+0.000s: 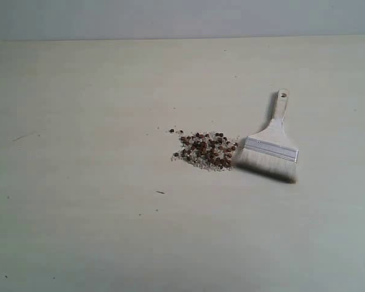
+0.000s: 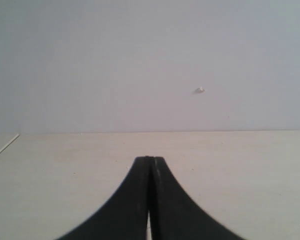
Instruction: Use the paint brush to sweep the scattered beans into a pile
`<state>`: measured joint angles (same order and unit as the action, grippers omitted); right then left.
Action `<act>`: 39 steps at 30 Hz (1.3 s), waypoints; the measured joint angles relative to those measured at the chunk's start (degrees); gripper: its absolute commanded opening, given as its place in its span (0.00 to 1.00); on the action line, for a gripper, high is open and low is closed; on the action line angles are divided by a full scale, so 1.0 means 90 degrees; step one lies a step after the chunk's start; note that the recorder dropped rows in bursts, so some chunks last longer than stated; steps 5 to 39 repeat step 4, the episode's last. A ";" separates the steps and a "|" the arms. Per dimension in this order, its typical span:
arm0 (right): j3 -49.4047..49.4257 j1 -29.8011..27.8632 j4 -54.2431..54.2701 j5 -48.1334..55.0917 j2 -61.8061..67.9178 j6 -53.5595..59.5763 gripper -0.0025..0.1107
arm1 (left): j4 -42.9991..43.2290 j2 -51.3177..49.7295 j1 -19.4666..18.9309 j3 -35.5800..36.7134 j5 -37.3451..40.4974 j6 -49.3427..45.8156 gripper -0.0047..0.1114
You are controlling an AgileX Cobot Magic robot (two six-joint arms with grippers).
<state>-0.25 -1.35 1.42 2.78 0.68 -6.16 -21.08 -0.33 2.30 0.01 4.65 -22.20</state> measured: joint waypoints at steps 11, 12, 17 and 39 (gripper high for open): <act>0.0000 0.0000 0.0000 0.0000 0.0000 0.0000 0.02 | 0.0000 0.0000 0.0000 0.0000 0.0000 -0.0012 0.04; 0.0000 0.0000 0.0000 0.0000 0.0000 0.0000 0.02 | 0.0000 0.0000 0.0000 0.0000 0.0000 -0.0012 0.04; 0.0000 0.0000 0.0000 0.0000 0.0000 0.0000 0.02 | 0.0000 0.0000 0.0000 0.0000 0.0000 -0.0012 0.04; 0.0000 0.0000 0.0000 0.0000 0.0000 0.0000 0.02 | 0.0000 0.0000 0.0000 0.0000 0.0000 -0.0012 0.04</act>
